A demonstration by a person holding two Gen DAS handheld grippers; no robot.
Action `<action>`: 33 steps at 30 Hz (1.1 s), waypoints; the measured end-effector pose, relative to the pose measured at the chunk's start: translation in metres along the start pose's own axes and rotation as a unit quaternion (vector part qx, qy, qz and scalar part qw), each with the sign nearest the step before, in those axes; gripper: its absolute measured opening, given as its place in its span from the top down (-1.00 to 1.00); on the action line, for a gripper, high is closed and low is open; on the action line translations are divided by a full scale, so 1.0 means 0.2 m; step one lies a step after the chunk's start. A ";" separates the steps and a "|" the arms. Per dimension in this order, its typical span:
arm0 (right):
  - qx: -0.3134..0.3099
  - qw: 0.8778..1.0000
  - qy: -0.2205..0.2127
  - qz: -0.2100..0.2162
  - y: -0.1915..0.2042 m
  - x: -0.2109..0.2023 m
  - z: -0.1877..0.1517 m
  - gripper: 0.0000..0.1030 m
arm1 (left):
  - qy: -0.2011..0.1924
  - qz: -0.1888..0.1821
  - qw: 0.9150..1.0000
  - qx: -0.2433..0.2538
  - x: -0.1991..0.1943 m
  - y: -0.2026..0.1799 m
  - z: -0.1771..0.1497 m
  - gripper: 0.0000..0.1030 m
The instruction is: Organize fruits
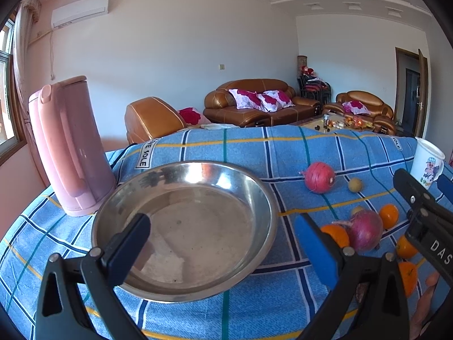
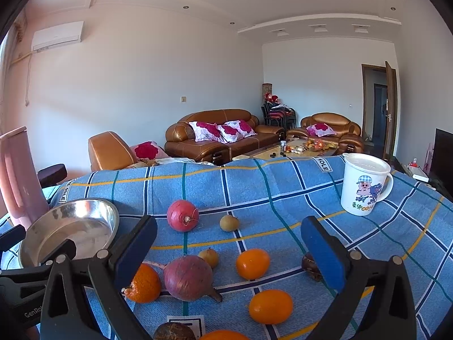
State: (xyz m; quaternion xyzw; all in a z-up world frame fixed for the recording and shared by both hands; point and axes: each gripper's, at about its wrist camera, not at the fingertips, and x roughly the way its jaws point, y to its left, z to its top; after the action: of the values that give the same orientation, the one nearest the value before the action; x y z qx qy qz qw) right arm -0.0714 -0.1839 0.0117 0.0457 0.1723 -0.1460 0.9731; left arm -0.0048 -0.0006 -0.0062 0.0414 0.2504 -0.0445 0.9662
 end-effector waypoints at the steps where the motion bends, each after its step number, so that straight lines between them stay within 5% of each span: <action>1: 0.001 1.000 0.001 0.000 0.00 0.00 0.00 -0.98 | 0.000 0.001 1.000 0.000 0.00 0.00 0.00 -1.00; 33: 0.004 1.000 0.003 0.001 -0.01 0.01 0.00 -0.98 | -0.002 0.008 1.000 0.000 0.00 0.00 -0.01 -1.00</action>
State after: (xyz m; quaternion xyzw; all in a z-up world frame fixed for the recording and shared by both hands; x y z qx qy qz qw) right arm -0.0704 -0.1855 0.0116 0.0497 0.1751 -0.1459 0.9724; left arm -0.0059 0.0002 -0.0089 0.0434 0.2480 -0.0366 0.9671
